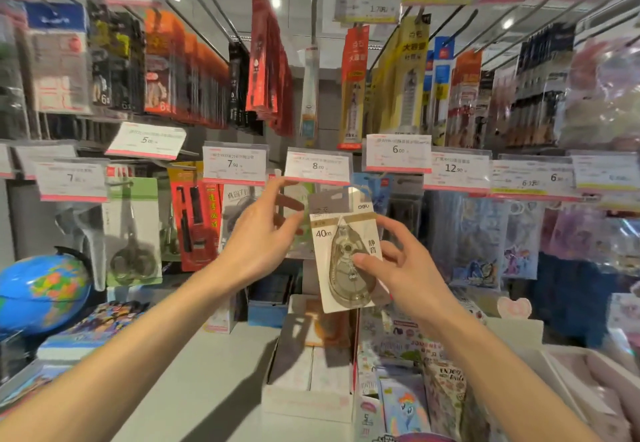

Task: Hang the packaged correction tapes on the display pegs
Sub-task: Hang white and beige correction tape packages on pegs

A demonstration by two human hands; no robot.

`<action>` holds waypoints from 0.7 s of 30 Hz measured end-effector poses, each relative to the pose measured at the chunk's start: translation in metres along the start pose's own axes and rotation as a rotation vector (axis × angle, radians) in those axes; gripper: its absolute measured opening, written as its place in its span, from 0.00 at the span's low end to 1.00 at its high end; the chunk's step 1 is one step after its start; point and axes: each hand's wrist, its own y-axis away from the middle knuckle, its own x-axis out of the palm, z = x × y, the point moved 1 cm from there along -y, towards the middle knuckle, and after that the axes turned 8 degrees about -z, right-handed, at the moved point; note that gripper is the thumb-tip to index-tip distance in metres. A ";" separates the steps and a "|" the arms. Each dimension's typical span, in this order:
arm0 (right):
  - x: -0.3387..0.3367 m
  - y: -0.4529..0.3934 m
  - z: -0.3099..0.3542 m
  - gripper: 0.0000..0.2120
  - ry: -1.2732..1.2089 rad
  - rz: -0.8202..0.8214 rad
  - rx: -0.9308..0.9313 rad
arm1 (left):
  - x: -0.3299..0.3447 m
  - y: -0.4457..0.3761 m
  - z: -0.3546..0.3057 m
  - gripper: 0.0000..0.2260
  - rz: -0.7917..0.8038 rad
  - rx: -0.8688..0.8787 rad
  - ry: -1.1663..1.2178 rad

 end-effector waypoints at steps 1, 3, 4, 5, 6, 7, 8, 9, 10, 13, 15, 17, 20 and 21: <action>0.000 -0.002 0.001 0.30 0.001 0.003 -0.005 | -0.003 -0.004 -0.002 0.18 -0.010 0.025 -0.010; 0.002 -0.007 0.003 0.29 -0.003 0.002 -0.022 | -0.008 -0.009 -0.005 0.18 -0.024 0.054 -0.011; 0.003 -0.010 0.004 0.29 -0.007 0.001 -0.029 | -0.010 -0.011 -0.006 0.18 -0.027 0.060 -0.008; 0.005 -0.013 0.005 0.29 -0.011 0.000 -0.036 | -0.010 -0.013 -0.006 0.18 -0.027 0.066 -0.005; 0.007 -0.017 0.007 0.30 -0.011 0.000 -0.042 | -0.011 -0.014 -0.006 0.18 -0.027 0.073 -0.005; 0.010 -0.020 0.008 0.31 -0.010 0.003 -0.049 | -0.011 -0.015 -0.006 0.18 -0.028 0.082 -0.009; 0.013 -0.024 0.009 0.31 -0.006 0.007 -0.055 | -0.011 -0.015 -0.005 0.19 -0.031 0.090 -0.018; 0.016 -0.028 0.009 0.31 -0.007 0.012 -0.061 | -0.011 -0.016 -0.004 0.19 -0.034 0.095 -0.026; 0.019 -0.032 0.009 0.30 -0.007 0.014 -0.064 | -0.012 -0.017 -0.003 0.19 -0.034 0.093 -0.033; 0.027 -0.042 0.009 0.30 -0.005 0.005 -0.065 | -0.012 -0.019 0.001 0.20 -0.028 0.092 -0.051; 0.030 -0.047 0.007 0.31 -0.002 -0.009 -0.062 | -0.011 -0.019 0.003 0.21 -0.031 0.102 -0.080; 0.033 -0.050 0.005 0.31 -0.011 -0.013 -0.051 | -0.010 -0.019 0.005 0.22 -0.038 0.112 -0.099; 0.035 -0.052 0.003 0.31 -0.016 -0.024 -0.042 | -0.010 -0.019 0.007 0.22 -0.037 0.123 -0.116; 0.036 -0.052 0.003 0.30 -0.018 -0.021 -0.046 | -0.010 -0.018 0.007 0.23 -0.036 0.128 -0.125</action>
